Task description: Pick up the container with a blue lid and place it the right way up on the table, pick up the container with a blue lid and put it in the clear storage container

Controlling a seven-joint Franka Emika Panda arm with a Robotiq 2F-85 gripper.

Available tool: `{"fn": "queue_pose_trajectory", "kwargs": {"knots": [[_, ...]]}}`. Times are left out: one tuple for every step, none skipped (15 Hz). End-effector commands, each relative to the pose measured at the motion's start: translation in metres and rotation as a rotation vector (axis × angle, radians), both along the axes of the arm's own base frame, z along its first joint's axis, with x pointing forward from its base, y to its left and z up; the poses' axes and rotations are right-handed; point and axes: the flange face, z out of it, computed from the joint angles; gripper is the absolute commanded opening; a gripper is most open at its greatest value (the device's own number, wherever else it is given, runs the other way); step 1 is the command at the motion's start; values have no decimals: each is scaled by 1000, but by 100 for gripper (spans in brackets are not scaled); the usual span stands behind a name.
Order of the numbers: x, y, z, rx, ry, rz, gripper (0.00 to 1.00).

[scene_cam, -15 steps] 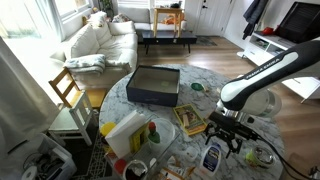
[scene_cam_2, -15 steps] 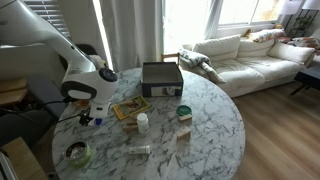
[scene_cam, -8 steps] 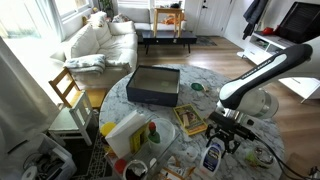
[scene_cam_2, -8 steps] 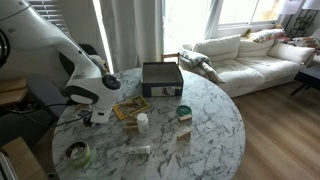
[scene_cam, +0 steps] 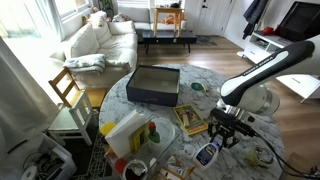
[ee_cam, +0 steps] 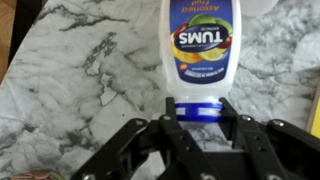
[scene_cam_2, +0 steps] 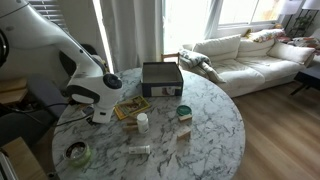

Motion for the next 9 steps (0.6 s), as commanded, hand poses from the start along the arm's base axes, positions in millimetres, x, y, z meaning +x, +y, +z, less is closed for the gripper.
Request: {"fn": "queue_pose_trajectory", "kwargs": {"knots": [[-2, 0, 20, -68, 0, 4, 19], [-1, 0, 25, -86, 4, 10, 19], [1, 1, 31, -105, 9, 16, 19], [2, 2, 37, -121, 12, 25, 19], [4, 4, 44, -150, 14, 29, 19], [5, 7, 53, -178, 15, 37, 19], [6, 11, 61, -213, 18, 48, 19], [6, 15, 69, -253, 23, 57, 19], [5, 19, 77, -300, 33, 69, 19]]}}
